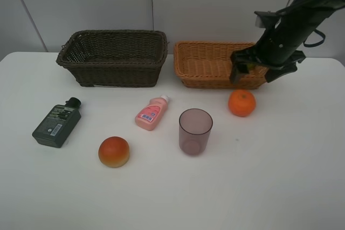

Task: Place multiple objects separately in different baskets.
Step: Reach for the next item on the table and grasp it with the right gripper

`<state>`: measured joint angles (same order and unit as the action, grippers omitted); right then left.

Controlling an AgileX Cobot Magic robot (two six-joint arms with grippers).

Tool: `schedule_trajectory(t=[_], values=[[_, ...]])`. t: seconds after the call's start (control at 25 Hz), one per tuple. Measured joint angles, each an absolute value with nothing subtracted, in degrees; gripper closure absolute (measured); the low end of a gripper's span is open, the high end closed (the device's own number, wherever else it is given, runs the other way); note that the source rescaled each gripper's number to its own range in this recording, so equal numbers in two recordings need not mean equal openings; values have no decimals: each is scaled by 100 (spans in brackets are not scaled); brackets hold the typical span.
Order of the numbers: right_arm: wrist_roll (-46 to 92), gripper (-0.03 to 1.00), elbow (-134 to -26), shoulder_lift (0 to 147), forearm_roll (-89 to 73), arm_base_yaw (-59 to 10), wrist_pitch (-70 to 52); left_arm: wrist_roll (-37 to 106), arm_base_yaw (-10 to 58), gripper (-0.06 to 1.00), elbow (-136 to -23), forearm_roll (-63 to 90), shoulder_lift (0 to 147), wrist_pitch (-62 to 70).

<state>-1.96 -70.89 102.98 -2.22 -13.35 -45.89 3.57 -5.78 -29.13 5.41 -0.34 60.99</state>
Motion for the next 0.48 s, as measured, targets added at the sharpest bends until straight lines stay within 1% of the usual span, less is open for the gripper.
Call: schedule_trajectory(t=[0.48], values=[[-196, -3, -7089, 11196, -223, -1335, -4179, 357, -578, -6, -2913, 541, -34, 6099]])
